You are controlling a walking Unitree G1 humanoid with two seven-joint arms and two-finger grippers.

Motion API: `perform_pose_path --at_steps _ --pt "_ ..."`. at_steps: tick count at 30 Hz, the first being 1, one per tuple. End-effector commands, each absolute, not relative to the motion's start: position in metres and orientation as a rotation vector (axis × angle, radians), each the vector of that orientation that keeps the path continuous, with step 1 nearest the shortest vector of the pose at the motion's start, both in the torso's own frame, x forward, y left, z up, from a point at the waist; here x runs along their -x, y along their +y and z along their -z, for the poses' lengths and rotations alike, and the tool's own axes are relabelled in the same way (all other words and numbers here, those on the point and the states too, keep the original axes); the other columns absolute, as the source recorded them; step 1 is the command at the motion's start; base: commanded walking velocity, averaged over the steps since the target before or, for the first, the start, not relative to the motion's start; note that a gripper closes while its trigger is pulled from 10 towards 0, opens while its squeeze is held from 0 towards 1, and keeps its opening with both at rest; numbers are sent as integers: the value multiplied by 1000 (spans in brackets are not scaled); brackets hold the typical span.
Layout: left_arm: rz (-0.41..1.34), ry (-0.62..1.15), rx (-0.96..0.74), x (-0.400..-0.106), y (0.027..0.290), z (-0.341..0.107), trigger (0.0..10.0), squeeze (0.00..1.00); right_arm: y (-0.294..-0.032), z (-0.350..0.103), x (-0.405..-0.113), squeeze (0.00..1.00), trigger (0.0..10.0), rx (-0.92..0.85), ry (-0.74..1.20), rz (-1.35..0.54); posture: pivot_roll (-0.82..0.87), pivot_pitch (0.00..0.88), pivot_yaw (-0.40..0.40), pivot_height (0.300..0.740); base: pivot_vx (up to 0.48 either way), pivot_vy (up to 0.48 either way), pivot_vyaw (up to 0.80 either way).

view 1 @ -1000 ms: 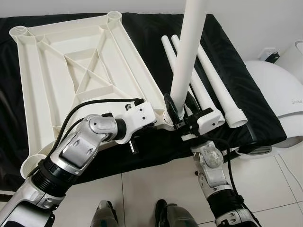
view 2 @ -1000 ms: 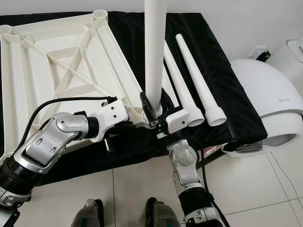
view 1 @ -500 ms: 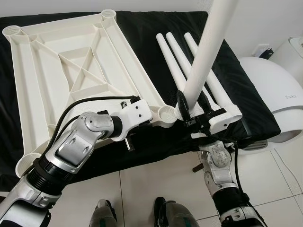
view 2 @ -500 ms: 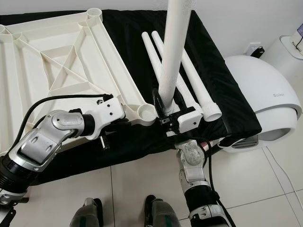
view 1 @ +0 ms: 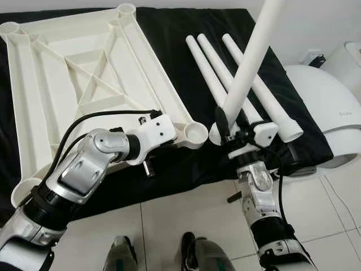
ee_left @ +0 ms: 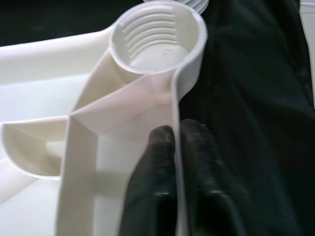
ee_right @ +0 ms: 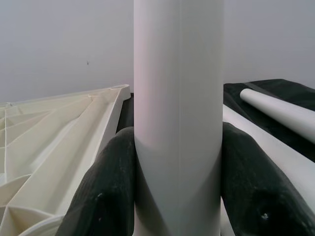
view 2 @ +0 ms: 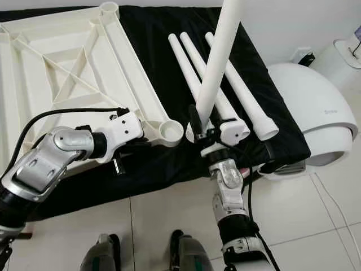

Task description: Building children table

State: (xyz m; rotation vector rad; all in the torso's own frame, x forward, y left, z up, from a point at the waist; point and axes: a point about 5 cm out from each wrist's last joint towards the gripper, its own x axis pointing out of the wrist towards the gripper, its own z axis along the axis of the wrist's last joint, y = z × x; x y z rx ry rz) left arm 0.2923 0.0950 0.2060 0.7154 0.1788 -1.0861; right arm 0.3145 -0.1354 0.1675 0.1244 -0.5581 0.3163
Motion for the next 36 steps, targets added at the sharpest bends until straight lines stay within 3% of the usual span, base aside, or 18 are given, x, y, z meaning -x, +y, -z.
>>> perform_pose_path --at_steps 1,2,25,26,36 --pt "1073 138 -724 -292 94 -215 10000 678 -134 -174 -317 0 10000 -183 -553 -325 89 214 -30 740 0 0 0" --pt "1076 139 -714 -292 94 -215 10000 1000 -134 -179 -318 0 10000 -185 -568 -333 90 215 -31 740 0 0 0" --pt "1072 104 -680 -293 98 -227 10000 1000 -133 -214 -327 0 10000 -242 -616 -408 101 221 -47 740 0 0 0" --pt "1063 90 -666 -294 98 -232 10000 0 -132 -222 -329 0 10000 -268 -624 -425 104 218 -51 740 0 0 0" --pt "1033 25 -503 -300 99 -250 10000 0 -129 -240 -336 0 10000 -318 -643 -495 112 197 -67 740 0 0 0"
